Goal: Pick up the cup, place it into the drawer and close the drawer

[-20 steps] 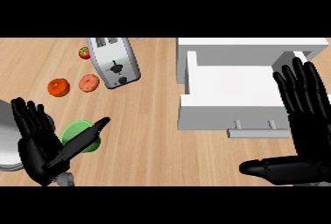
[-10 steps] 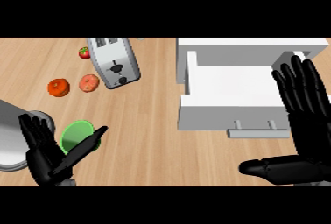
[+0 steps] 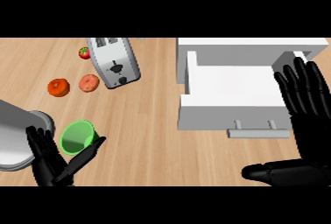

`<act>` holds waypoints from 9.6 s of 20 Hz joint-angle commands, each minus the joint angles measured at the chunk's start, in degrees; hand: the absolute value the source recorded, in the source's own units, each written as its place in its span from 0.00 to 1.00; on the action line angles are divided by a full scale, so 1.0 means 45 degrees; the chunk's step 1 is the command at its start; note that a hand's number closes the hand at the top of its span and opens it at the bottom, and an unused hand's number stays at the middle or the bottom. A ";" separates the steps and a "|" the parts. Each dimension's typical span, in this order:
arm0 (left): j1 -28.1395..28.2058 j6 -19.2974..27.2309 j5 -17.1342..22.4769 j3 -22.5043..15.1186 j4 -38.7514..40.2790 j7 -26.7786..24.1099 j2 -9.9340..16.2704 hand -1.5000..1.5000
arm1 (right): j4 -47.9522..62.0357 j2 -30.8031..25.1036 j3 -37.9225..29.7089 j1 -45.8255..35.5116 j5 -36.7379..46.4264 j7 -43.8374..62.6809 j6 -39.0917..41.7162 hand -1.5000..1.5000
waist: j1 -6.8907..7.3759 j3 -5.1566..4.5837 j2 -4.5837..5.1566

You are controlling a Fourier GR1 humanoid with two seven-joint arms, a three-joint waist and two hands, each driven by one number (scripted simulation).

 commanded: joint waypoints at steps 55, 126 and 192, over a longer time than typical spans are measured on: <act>-0.4728 -0.8276 0.3626 0.3192 1.1970 -0.8688 0.0809 1.00 | -0.0971 -0.0132 -0.0219 0.0546 -0.0467 0.0619 0.0492 0.00 | -0.0104 -0.0006 0.0019; -1.6774 -0.3259 0.1406 -0.2887 0.9758 0.2107 -0.0009 1.00 | 0.0722 -0.0405 -0.0880 -0.0383 -0.0574 0.0036 0.0820 0.00 | -0.0538 0.0010 0.0127; -0.9416 -0.3036 0.7168 -0.5419 0.1585 0.2304 0.5408 0.00 | 0.0327 -0.2127 0.0360 0.0234 0.2148 0.0650 0.2983 1.00 | 0.0430 -0.0001 -0.0078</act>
